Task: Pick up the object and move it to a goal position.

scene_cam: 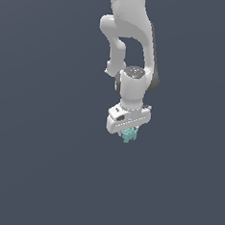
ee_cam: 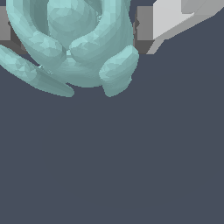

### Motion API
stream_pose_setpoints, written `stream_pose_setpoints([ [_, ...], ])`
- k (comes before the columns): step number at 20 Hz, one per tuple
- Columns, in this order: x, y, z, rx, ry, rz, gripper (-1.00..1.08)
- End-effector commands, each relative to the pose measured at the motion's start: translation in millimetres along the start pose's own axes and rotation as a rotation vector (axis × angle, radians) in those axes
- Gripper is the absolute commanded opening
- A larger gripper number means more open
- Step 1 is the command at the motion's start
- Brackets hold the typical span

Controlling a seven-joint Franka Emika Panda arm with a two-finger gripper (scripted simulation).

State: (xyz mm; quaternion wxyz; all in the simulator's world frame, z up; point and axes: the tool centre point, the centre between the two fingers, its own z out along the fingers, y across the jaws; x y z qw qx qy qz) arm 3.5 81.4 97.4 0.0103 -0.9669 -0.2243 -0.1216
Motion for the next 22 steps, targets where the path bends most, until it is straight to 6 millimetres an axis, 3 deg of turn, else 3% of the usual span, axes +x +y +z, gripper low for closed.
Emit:
stream_pose_setpoints([
  [1, 27, 5, -16, -0.009, 0.079, -0.027, -1.0],
  [11, 118, 17, -97, -0.041, 0.387, -0.134, -1.0],
  [22, 167, 17, -174, -0.062, 0.613, -0.214, -1.0],
])
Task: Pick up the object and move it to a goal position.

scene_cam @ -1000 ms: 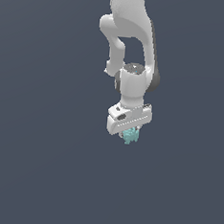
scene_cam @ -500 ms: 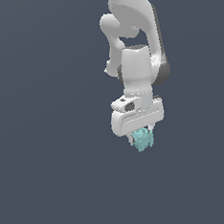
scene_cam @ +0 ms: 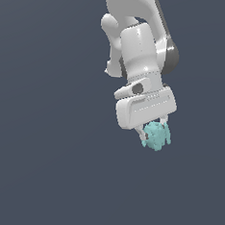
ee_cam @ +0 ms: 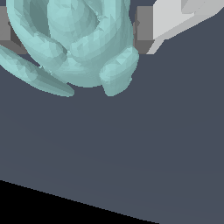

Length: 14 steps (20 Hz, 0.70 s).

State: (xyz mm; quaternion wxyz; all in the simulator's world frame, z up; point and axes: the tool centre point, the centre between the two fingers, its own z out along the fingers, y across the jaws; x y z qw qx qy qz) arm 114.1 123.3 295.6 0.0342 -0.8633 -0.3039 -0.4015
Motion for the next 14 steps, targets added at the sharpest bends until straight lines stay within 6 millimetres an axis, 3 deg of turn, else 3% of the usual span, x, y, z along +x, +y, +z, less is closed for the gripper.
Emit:
stream_pose_setpoints([
  [1, 16, 3, -9, -0.004, 0.045, -0.016, -1.0],
  [14, 82, 12, -60, -0.02, 0.255, -0.087, -1.0],
])
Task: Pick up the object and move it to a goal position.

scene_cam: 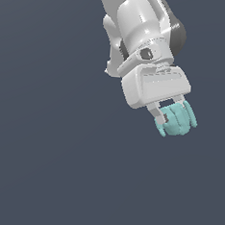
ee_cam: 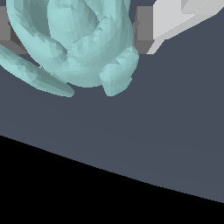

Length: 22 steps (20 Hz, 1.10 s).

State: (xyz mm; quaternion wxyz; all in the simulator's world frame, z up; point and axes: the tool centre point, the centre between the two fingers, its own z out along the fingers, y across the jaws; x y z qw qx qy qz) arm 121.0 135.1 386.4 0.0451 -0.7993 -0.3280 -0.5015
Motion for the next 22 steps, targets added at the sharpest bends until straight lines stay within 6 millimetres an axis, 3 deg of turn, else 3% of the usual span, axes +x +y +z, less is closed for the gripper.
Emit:
stream_pose_setpoints([
  [1, 14, 3, -8, -0.003, 0.042, -0.014, -1.0],
  [12, 69, 9, -48, -0.013, 0.214, -0.073, -1.0],
  [22, 92, 10, -69, -0.014, 0.298, -0.102, -1.0],
])
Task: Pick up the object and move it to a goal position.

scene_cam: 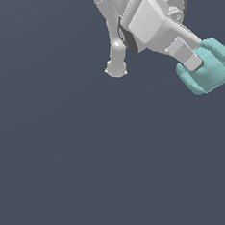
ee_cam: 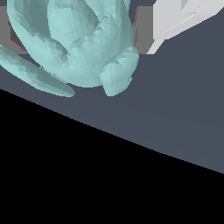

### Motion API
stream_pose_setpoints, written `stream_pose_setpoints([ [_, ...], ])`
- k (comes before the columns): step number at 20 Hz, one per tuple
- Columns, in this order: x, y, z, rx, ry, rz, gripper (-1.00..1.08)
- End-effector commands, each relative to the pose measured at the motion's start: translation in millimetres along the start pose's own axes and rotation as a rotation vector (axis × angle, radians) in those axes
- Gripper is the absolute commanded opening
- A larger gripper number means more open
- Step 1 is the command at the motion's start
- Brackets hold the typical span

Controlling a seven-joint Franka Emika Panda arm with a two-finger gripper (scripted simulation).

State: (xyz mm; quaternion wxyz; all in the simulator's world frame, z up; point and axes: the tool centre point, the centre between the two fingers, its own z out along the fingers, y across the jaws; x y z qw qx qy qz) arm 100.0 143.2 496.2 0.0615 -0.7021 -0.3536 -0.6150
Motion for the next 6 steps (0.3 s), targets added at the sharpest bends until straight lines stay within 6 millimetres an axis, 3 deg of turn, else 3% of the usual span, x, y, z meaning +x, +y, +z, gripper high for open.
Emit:
stream_pose_setpoints([
  [1, 4.0, 0.0, -2.0, 0.001, 0.012, -0.004, -1.0],
  [6, 3.7, -1.0, -1.6, 0.003, 0.013, -0.005, -1.0],
])
